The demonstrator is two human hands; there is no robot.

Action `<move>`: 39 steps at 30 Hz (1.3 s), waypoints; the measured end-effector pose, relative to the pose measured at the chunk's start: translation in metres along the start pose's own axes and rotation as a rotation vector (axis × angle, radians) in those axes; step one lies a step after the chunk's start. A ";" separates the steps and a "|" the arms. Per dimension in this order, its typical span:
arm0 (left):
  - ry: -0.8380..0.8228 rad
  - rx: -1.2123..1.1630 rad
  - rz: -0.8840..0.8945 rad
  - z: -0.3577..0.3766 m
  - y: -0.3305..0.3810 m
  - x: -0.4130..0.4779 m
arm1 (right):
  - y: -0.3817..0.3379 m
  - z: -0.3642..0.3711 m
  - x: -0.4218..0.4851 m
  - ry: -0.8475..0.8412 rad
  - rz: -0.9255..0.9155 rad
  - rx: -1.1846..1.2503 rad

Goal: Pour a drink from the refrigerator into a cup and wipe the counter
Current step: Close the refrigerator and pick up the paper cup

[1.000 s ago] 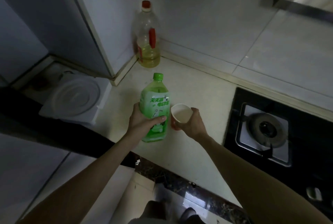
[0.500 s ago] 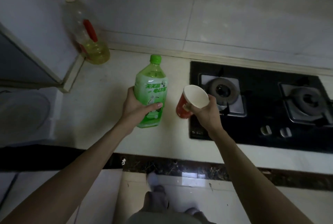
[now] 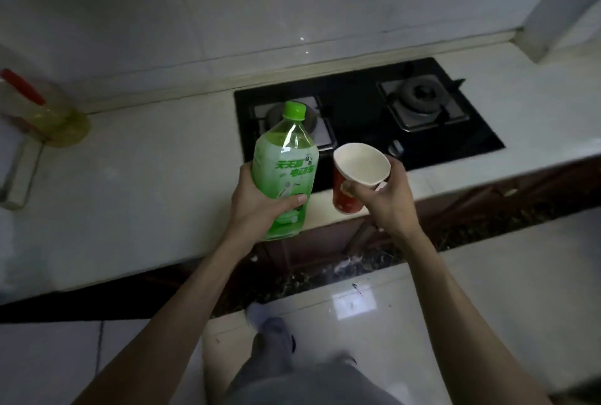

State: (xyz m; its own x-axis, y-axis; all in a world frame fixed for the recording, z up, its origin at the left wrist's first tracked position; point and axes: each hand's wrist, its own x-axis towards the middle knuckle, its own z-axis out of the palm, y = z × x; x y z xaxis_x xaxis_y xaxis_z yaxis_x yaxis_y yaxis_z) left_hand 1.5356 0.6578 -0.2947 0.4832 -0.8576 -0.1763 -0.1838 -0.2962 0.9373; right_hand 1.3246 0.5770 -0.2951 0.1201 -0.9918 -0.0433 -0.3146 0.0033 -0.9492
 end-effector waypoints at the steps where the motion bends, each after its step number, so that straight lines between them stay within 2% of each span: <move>1: -0.025 0.001 0.009 0.018 0.005 -0.011 | 0.006 -0.023 -0.011 0.037 0.007 0.011; 9: -0.321 -0.045 0.096 0.167 0.049 -0.078 | 0.056 -0.190 -0.098 0.342 0.100 -0.024; 15: -0.549 -0.049 0.150 0.261 0.076 -0.116 | 0.081 -0.269 -0.141 0.573 0.157 -0.075; 20: -0.657 0.017 0.176 0.319 0.082 -0.131 | 0.102 -0.316 -0.160 0.694 0.220 -0.067; 26: -0.719 0.036 0.170 0.378 0.098 -0.124 | 0.129 -0.359 -0.140 0.763 0.304 -0.085; 39: -0.813 0.062 0.158 0.527 0.166 -0.057 | 0.145 -0.473 -0.008 0.826 0.347 -0.115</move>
State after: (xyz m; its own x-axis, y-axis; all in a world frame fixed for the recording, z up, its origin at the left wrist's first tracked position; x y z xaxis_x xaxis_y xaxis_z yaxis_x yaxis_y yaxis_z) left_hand 1.0268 0.4358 -0.2880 -0.3173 -0.9204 -0.2284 -0.2558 -0.1489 0.9552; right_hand 0.8330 0.5255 -0.2848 -0.6996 -0.7133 -0.0423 -0.3044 0.3511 -0.8855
